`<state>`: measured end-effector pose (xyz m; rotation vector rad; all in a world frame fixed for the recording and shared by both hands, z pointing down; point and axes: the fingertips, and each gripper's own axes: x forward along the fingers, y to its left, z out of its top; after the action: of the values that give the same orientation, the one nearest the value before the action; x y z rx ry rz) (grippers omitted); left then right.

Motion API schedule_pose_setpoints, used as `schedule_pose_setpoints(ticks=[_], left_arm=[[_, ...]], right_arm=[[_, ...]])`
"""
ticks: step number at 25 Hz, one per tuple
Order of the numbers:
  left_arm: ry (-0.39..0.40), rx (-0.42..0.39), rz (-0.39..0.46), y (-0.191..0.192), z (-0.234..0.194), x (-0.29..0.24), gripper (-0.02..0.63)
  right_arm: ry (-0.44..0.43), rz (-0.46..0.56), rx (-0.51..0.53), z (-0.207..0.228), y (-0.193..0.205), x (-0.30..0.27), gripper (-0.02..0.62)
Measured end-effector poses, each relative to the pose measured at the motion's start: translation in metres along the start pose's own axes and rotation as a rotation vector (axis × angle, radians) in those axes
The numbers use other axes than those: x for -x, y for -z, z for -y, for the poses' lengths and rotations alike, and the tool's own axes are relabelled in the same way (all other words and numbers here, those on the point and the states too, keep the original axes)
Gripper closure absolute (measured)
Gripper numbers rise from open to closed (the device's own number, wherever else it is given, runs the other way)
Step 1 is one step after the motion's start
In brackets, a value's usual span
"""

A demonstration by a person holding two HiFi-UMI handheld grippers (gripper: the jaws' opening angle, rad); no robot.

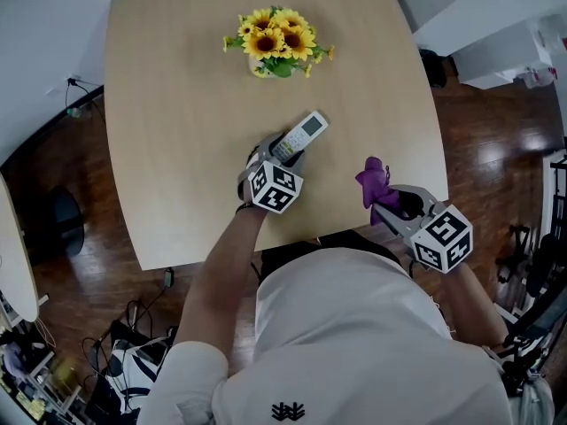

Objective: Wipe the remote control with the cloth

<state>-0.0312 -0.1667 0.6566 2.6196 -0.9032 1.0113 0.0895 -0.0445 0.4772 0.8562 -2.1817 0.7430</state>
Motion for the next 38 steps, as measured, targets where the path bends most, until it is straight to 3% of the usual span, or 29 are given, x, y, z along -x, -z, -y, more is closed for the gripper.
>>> schedule_pose_setpoints(ticks=[8, 14, 19, 24, 30, 38], left_arm=[[-0.001, 0.03, 0.019, -0.014, -0.003, 0.017, 0.334], [-0.005, -0.005, 0.091, -0.047, 0.005, 0.052, 0.336], [-0.004, -0.054, 0.138, -0.079, 0.018, 0.089, 0.336], [0.007, -0.092, 0.177, -0.108, 0.032, 0.115, 0.335], [0.019, -0.137, 0.214, -0.134, 0.053, 0.131, 0.336], [0.016, -0.124, 0.254, -0.152, 0.067, 0.152, 0.336]], right_arm=[[-0.022, 0.014, 0.024, -0.001, -0.011, -0.008, 0.469], [-0.027, 0.065, 0.036, 0.004, -0.025, -0.01, 0.469], [-0.036, 0.17, 0.054, 0.003, -0.062, -0.002, 0.469], [-0.11, 0.31, 0.044, -0.015, -0.117, 0.002, 0.47], [-0.253, 0.392, 0.088, -0.06, -0.153, -0.012, 0.471], [-0.326, 0.445, 0.127, -0.085, -0.162, -0.022, 0.471]])
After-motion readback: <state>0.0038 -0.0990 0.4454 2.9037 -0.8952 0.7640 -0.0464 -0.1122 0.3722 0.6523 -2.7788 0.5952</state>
